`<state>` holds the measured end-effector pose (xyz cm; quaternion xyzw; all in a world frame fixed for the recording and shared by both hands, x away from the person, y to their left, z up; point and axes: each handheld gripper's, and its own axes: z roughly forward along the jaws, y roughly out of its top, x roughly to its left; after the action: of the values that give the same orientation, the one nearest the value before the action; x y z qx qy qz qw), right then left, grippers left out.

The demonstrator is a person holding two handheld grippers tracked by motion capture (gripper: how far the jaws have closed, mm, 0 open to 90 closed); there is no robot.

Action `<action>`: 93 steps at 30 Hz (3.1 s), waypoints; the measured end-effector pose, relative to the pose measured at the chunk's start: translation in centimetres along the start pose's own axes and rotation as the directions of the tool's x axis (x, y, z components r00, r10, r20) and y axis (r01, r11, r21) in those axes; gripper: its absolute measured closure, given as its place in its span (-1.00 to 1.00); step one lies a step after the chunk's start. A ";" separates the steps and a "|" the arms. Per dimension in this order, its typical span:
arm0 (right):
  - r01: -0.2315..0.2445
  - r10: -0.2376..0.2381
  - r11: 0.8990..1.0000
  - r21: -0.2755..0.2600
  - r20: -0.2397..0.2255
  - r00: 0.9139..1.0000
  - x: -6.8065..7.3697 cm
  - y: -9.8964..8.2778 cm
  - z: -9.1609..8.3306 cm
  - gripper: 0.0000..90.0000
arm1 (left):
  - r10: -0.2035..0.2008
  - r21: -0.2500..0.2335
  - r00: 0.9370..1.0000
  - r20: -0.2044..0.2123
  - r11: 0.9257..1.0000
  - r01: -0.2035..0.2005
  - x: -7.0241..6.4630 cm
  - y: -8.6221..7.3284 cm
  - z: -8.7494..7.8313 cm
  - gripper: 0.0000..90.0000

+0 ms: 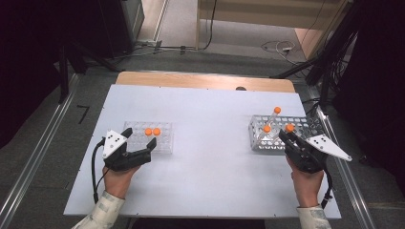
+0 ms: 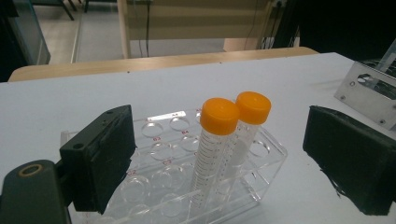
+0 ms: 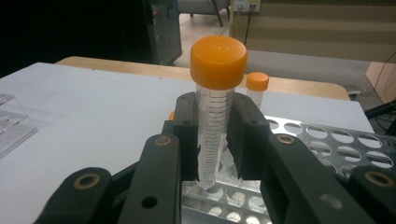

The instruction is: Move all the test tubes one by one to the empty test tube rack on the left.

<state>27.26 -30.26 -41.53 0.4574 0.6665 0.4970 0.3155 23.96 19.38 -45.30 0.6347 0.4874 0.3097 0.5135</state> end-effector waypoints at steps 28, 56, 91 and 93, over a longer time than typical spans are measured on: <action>0.062 -0.051 0.996 0.070 -0.150 0.987 4.5 -1.6 0.9 0.60 | 0.012 -0.017 0.999 0.046 1.000 -0.011 -1.5 0.3 -0.4 -0.76; 0.204 -0.134 0.972 0.117 -0.434 0.891 14.3 -2.6 4.5 0.60 | 0.079 -0.018 0.954 0.288 0.997 -0.077 -7.8 0.2 -0.2 -0.53; 0.281 -0.166 0.951 0.130 -0.550 0.819 18.8 -3.1 5.1 0.60 | 0.143 -0.010 0.897 0.419 0.988 -0.153 -10.9 -0.6 0.8 0.54; 0.282 -0.168 0.951 0.129 -0.550 0.818 18.7 -3.1 5.1 0.60 | 0.144 -0.008 0.898 0.417 0.988 -0.155 -10.9 -0.6 0.8 0.55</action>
<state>23.67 -11.30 -45.42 0.2490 0.8248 0.4918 0.1261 20.91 8.90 -44.91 0.7280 0.3207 0.1997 0.5721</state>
